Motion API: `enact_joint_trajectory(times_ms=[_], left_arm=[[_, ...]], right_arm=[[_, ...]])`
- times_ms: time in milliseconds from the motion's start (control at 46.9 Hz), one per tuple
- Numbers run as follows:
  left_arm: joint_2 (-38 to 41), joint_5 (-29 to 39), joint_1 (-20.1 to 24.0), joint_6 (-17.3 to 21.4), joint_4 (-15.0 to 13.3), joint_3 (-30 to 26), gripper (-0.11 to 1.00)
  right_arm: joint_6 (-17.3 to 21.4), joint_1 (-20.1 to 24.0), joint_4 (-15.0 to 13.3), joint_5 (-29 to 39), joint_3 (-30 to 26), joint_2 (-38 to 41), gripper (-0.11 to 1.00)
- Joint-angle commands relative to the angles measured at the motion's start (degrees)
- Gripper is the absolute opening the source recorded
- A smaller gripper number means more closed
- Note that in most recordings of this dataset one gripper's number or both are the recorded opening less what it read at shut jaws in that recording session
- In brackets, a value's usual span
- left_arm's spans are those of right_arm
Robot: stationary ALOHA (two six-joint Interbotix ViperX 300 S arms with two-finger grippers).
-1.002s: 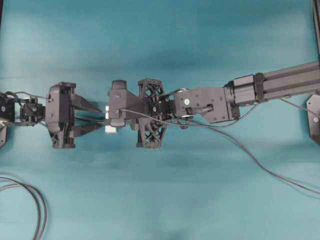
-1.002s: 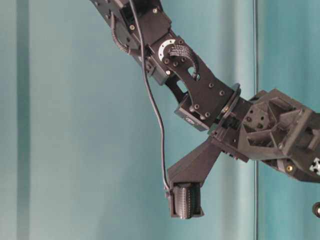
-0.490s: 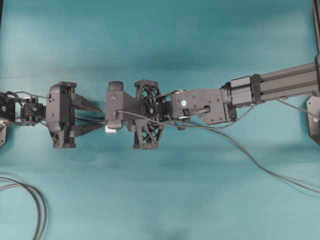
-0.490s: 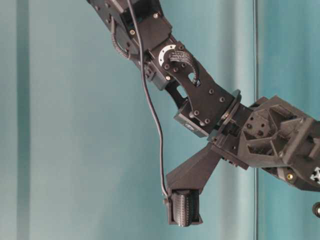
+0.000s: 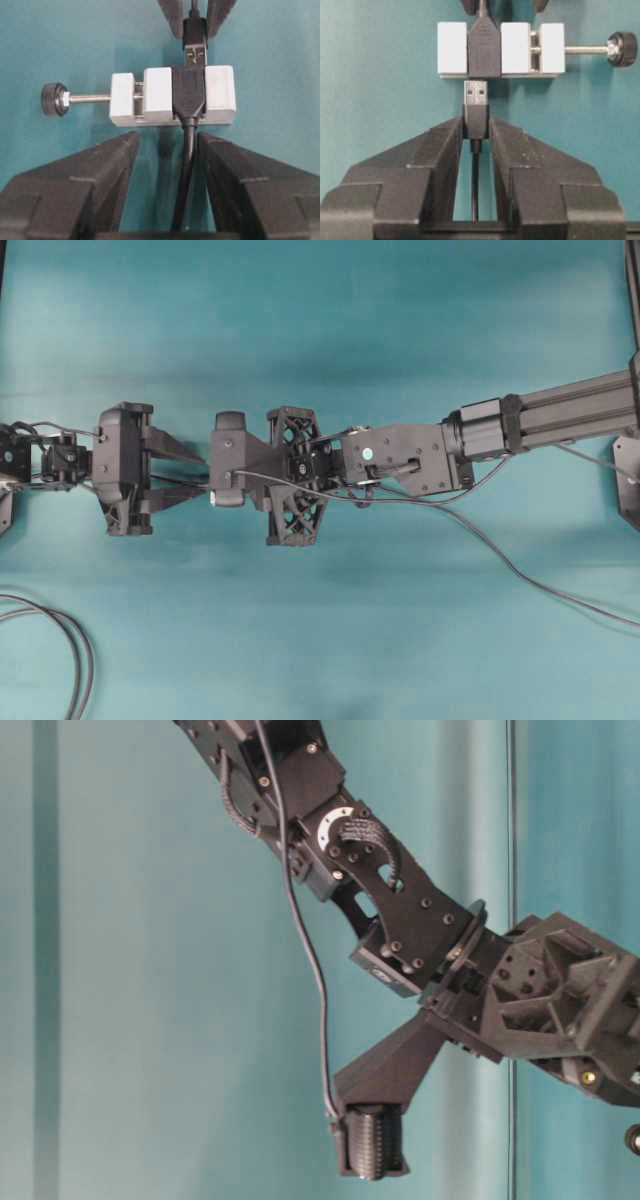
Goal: Insert the USB cable into the female connector supported by the left arm.
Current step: 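Carry the USB plug leftward to align with the clamp's connector, then push the USB plug into the female connector held by the left gripper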
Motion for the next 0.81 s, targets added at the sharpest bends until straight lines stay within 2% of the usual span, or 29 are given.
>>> enact_joint_trajectory(times_ms=[0, 789], left_arm=[[-0.4, -0.4, 0.1, 0.4, 0.1, -0.6, 0.59], [-0.4, -0.5, 0.0, 0.4, 0.1, -0.6, 0.59]], right_arm=[[0.0, -0.1, 0.0, -0.5, -1.6, -1.1, 0.19], [-0.2, -0.5, -0.1, -0.6, -2.6, -0.4, 0.19]])
